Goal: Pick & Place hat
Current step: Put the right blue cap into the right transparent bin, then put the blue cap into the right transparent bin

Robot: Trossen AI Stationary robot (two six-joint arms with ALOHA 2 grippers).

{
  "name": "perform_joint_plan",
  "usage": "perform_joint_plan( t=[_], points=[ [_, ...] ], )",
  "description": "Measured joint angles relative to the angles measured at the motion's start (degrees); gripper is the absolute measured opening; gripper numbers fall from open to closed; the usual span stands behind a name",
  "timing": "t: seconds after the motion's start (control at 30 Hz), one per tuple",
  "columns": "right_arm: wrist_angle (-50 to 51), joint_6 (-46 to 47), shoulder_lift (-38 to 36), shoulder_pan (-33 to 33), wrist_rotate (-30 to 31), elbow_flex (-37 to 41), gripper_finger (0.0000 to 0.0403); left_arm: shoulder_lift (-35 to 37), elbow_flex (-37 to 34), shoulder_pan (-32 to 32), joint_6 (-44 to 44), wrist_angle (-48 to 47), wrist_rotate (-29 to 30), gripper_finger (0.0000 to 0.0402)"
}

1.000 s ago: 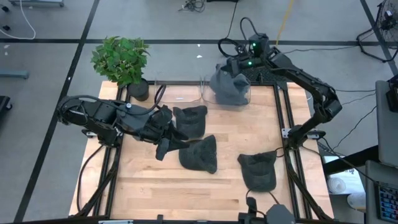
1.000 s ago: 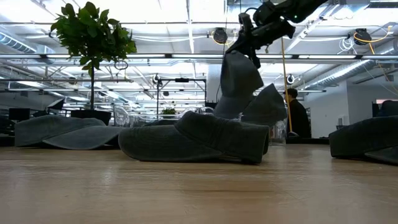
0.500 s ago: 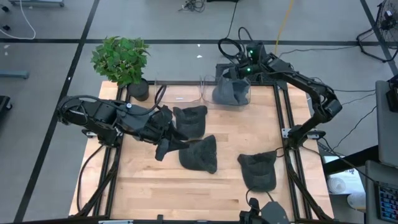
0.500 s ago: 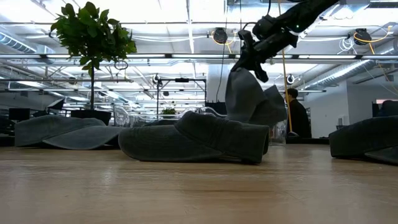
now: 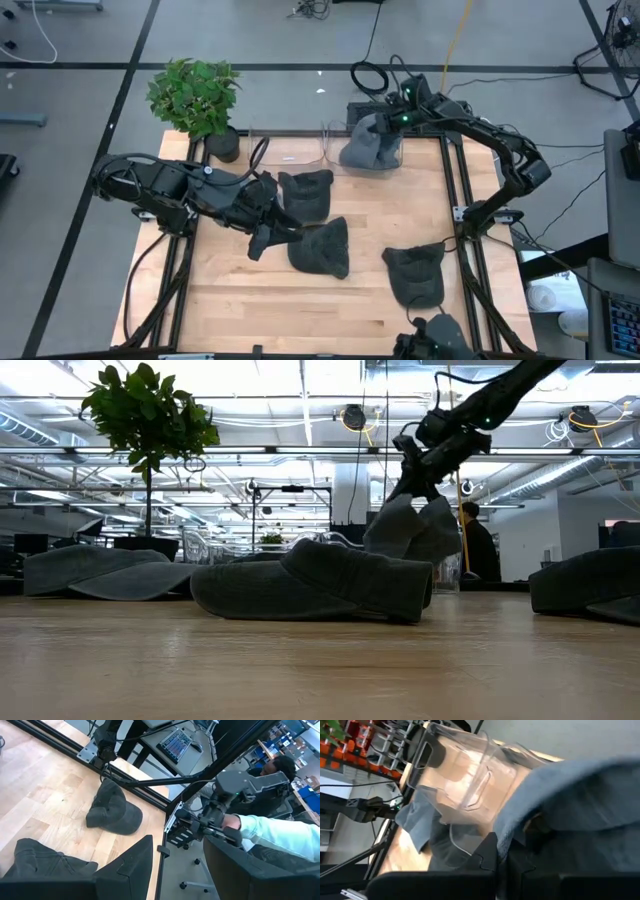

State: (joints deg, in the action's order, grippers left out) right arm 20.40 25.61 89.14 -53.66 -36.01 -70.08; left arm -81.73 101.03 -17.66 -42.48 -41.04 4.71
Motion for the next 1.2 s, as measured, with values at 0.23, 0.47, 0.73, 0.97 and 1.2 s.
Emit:
perform_joint_plan(
  t=[0.23, 0.47, 0.73, 0.97, 1.2],
  points=[
    [-0.84, -1.44, 0.0, -1.62, -0.02, 3.04, 0.0, 0.0, 0.0, 0.0, -0.18, -1.33, 0.02, 0.0186],
    [-1.13, -1.92, 0.0, -1.89, 1.66, 5.13, 0.0001, 0.0, 0.0, 0.01, -3.81, -1.92, 0.05, 0.0186],
    [-2.37, -0.84, -1.83, -2.31, 0.34, 5.15, 0.0091, 0.0, 0.0, 0.0, -4.54, -2.51, -0.63, 0.0186],
    [-3.01, -0.67, -7.59, -4.84, 1.46, 5.16, 0.019, 0.0, -0.02, 0.01, -4.63, -2.54, -0.68, 0.0186],
    [-2.37, -2.16, -19.27, -1.68, 1.44, 5.15, 0.0201, 0.0, -0.02, 0.01, -5.47, -5.22, 3.86, 0.0186]
  ],
)
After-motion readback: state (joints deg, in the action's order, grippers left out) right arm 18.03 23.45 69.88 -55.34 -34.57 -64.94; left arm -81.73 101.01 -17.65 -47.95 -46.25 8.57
